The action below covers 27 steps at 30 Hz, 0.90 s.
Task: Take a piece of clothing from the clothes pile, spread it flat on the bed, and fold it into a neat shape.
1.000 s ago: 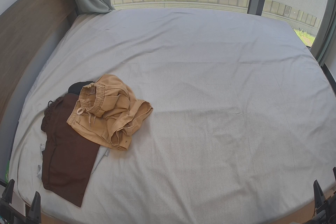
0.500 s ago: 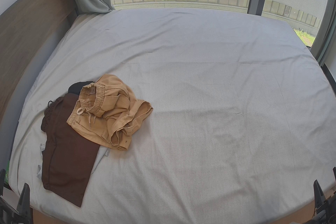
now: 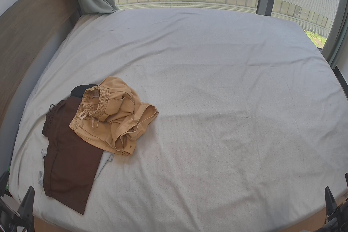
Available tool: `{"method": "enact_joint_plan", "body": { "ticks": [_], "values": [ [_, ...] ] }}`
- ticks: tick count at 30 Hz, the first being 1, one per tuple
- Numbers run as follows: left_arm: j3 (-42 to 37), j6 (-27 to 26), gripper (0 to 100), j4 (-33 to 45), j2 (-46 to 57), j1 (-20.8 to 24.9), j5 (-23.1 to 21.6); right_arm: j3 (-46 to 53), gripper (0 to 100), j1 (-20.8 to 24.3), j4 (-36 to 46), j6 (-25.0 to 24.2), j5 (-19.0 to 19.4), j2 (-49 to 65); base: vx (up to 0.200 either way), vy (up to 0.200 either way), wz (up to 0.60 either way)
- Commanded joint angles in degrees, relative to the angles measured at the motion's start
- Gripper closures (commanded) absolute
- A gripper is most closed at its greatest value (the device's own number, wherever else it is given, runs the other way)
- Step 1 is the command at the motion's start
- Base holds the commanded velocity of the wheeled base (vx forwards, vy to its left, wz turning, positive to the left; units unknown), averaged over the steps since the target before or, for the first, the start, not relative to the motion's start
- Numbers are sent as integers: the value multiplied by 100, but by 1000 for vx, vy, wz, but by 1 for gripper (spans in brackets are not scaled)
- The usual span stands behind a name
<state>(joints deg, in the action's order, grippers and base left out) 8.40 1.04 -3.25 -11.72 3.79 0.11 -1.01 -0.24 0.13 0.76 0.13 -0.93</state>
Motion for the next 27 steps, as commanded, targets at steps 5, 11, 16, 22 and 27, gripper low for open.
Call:
{"method": "enact_joint_plan", "body": {
  "ticks": [5,11,16,22,27],
  "values": [
    [294,107,0,18,-287,201,-11,84,0,7,4,12,13,40,0,0,0],
    [452,248,0,-8,-665,359,-2,84,0,7,4,12,4,40,0,0,0],
    [883,547,0,-140,-1430,693,7,84,0,7,-5,12,13,40,0,0,0],
    [1287,872,0,-553,-2494,772,-134,84,0,7,-5,12,13,40,0,0,0],
    [1340,951,0,-826,-3082,702,-530,84,0,7,-5,12,13,40,0,0,0]
  ]
}}
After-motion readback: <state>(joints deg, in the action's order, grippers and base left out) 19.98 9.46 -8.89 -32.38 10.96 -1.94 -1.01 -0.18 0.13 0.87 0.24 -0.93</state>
